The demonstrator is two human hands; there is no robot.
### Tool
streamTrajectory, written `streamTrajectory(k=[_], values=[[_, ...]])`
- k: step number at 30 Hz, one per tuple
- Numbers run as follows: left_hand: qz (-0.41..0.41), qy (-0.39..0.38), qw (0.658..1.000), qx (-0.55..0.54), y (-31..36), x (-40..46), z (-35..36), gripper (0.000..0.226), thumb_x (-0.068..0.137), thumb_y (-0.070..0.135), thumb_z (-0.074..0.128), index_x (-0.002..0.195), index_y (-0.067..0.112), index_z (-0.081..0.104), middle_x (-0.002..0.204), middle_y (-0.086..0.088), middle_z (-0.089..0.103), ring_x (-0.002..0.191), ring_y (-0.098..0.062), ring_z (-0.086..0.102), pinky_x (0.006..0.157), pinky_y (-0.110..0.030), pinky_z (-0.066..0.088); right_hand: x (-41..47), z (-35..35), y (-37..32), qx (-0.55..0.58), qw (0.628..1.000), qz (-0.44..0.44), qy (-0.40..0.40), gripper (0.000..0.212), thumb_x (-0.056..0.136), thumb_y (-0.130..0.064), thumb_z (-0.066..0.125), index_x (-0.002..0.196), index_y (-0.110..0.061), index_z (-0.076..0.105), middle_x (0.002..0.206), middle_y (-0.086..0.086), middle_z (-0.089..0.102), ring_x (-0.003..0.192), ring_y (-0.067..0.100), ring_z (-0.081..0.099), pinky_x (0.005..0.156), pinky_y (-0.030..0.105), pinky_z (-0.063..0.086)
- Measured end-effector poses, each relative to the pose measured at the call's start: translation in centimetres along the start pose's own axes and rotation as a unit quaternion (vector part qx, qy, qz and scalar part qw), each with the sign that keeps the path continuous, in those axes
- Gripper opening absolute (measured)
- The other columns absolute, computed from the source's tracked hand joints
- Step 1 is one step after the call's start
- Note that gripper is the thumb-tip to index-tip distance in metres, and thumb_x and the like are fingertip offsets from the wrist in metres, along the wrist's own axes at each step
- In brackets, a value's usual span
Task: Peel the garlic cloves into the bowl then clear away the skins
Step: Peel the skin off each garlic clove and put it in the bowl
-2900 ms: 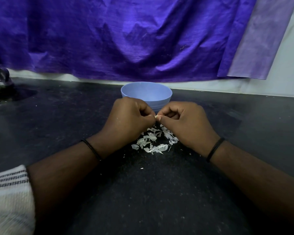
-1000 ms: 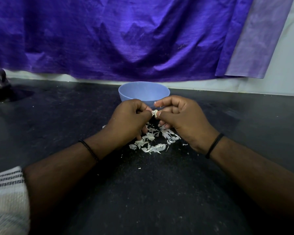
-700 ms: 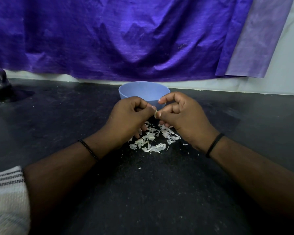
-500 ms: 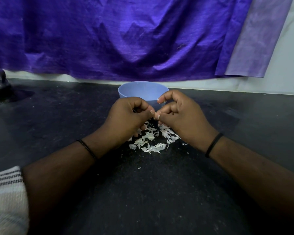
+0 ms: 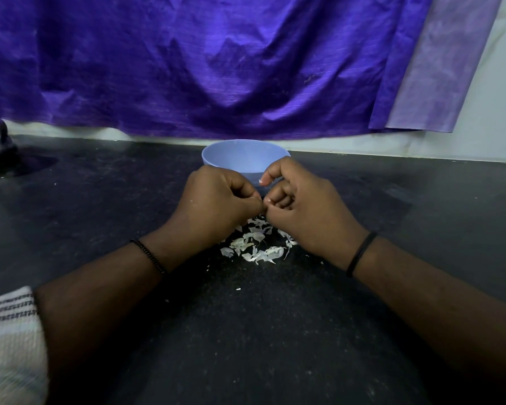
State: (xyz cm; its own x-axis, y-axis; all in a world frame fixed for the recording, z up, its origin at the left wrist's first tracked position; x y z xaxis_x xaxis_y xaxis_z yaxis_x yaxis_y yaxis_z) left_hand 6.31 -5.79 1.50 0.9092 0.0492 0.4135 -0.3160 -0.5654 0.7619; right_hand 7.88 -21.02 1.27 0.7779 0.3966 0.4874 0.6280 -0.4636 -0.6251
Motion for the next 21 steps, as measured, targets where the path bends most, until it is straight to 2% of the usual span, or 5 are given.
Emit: streamTrajectory(k=[7,12,15,18,21], values=[[-0.055,-0.017,0.998,-0.040,-0.4,0.0,0.2,0.012,0.084,0.007,0.073,0.072,0.010,0.073,0.049,0.000,0.064,0.039,-0.005,0.055,0.042,-0.018,0.044,0.0,0.0,0.0,0.001,1.000,-0.001,0.016,0.032,0.084,-0.005,0.069,0.108,-0.023,0.058,0.077,-0.002,0.071,0.067,0.007,0.066,0.065,0.027,0.057],[-0.103,-0.010,0.991,-0.084,-0.9,0.1,0.4,0.014,0.089,0.006,0.064,0.076,0.002,0.067,0.049,-0.007,0.061,0.034,-0.010,0.051,0.034,-0.018,0.037,0.2,-0.3,0.4,0.023,0.998,0.002,0.056,0.029,0.088,-0.005,0.068,0.112,-0.020,0.072,0.072,-0.009,0.067,0.060,-0.002,0.060,0.063,0.010,0.047],[-0.108,-0.008,0.990,-0.094,-1.1,0.2,0.6,0.013,0.090,0.009,0.064,0.080,0.001,0.066,0.052,-0.010,0.061,0.033,-0.009,0.049,0.034,-0.018,0.036,0.3,-0.3,0.7,0.023,0.997,0.022,0.071,0.021,0.088,-0.007,0.070,0.104,-0.017,0.077,0.072,-0.014,0.067,0.060,-0.007,0.060,0.063,0.005,0.044],[-0.097,-0.003,0.991,-0.088,-1.1,0.3,0.5,0.011,0.088,0.011,0.067,0.079,0.004,0.068,0.053,-0.011,0.061,0.030,-0.005,0.046,0.034,-0.019,0.034,0.2,-0.5,0.7,0.036,0.996,0.031,0.073,0.011,0.086,-0.010,0.074,0.093,-0.017,0.078,0.071,-0.013,0.069,0.061,-0.007,0.061,0.061,0.006,0.045],[-0.077,0.007,0.995,-0.058,-1.2,0.4,0.1,0.012,0.085,0.011,0.072,0.072,0.009,0.070,0.052,-0.004,0.063,0.037,-0.007,0.051,0.042,-0.023,0.042,0.2,-0.7,0.7,0.037,0.996,0.034,0.079,0.003,0.085,-0.015,0.077,0.087,-0.017,0.076,0.071,-0.011,0.070,0.061,-0.005,0.062,0.060,0.007,0.046]])
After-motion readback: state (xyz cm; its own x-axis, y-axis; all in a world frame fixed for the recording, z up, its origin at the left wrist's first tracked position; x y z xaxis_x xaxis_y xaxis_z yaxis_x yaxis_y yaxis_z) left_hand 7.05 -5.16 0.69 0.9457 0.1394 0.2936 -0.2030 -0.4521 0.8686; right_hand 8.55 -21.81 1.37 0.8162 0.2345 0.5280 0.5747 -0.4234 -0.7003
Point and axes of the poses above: each hand's wrist, its own x-axis towards the middle knuckle, its own z-axis out of the palm, y = z × x, the point moved 4 cm from there along x, towards the middle knuckle
